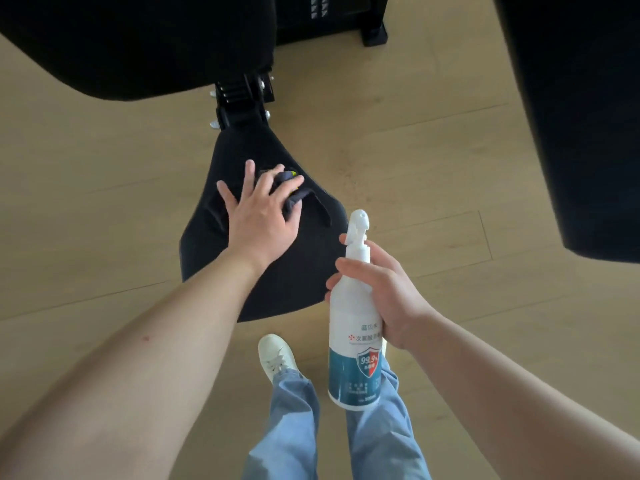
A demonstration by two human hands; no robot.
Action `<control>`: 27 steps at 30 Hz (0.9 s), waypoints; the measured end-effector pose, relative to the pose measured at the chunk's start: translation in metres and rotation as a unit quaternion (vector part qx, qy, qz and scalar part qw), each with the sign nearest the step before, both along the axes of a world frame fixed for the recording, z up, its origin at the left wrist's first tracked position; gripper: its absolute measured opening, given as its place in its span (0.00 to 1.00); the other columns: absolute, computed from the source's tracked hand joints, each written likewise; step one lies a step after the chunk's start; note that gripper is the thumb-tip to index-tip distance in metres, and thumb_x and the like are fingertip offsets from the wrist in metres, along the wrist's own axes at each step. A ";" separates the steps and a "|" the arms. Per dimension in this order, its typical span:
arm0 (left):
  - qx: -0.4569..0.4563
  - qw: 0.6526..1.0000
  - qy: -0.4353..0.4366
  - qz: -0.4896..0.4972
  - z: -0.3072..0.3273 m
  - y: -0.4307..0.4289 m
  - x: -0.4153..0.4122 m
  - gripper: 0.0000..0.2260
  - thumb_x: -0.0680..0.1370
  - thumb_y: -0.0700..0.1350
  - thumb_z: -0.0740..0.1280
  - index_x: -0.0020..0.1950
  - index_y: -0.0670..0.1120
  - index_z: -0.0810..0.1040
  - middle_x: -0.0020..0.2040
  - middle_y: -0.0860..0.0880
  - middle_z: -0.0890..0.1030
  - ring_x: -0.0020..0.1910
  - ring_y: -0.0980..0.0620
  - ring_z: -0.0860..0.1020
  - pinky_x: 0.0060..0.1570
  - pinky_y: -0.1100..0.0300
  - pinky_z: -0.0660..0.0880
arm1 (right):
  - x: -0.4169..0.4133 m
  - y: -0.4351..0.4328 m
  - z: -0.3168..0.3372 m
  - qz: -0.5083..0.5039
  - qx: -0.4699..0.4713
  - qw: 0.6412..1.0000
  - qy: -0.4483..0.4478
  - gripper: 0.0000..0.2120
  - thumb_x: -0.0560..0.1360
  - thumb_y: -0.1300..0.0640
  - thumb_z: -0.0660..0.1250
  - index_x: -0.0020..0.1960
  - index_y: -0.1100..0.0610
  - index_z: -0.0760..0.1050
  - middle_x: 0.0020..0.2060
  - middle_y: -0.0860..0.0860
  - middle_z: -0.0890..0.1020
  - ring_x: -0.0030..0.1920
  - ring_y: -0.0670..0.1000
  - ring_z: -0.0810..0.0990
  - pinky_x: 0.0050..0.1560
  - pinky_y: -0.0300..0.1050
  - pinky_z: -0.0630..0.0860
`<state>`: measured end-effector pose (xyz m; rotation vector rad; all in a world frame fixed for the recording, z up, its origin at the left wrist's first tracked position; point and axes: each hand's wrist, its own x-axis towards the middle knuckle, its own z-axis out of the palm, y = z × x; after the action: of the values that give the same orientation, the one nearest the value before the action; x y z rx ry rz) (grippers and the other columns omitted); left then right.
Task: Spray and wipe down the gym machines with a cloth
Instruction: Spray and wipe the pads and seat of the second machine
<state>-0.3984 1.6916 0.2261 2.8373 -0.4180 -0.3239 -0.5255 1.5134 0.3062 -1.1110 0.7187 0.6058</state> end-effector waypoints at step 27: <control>0.057 0.995 0.012 0.081 0.011 0.028 -0.028 0.26 0.83 0.59 0.54 0.81 0.57 0.61 0.84 0.46 0.53 0.81 0.32 0.51 0.72 0.24 0.52 | 0.017 0.018 0.018 0.066 -0.002 0.998 -0.003 0.26 0.71 0.52 0.72 0.69 0.46 0.75 0.42 0.61 0.84 0.43 0.60 0.84 0.47 0.56 0.80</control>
<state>-0.4260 1.7198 0.2373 2.9519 -0.1666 -0.3581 -0.5087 1.5318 0.3237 -1.1711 0.6441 0.7127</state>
